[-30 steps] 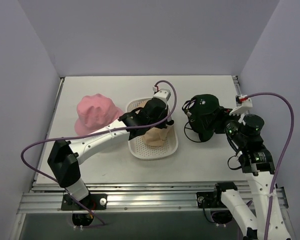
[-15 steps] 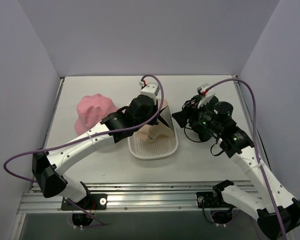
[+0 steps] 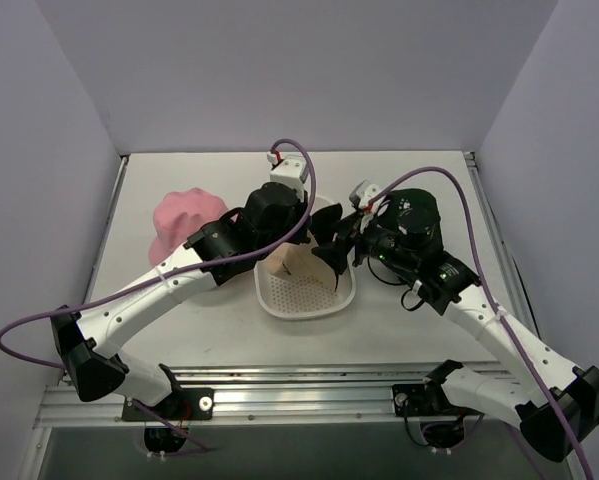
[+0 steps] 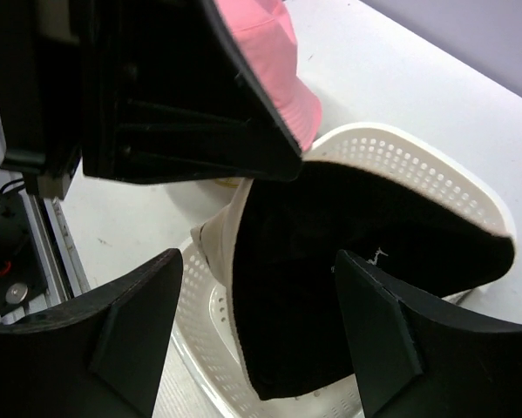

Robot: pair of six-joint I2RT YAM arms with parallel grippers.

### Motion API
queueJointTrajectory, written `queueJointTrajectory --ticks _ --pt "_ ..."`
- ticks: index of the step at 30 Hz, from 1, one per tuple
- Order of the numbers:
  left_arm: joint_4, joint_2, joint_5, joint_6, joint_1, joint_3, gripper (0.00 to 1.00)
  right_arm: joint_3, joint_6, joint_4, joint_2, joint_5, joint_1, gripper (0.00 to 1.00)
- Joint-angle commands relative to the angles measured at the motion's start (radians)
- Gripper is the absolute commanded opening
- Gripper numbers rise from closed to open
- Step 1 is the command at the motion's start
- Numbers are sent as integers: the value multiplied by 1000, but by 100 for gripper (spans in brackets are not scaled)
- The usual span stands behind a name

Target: Stack the hats

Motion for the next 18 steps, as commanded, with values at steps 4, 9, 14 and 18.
queueJointTrajectory --ticks 4,9,14,18 --pt "18 -34 -22 5 6 79 2 -41 -47 92 22 -18 35 66" --pt "19 -28 -31 4 6 96 2 -100 -21 153 36 25 81 65" --pt "21 -20 -51 -4 6 122 2 -123 36 171 27 100 99 55" --pt "-8 -14 -72 5 8 171 2 -135 68 176 -10 143 99 30"
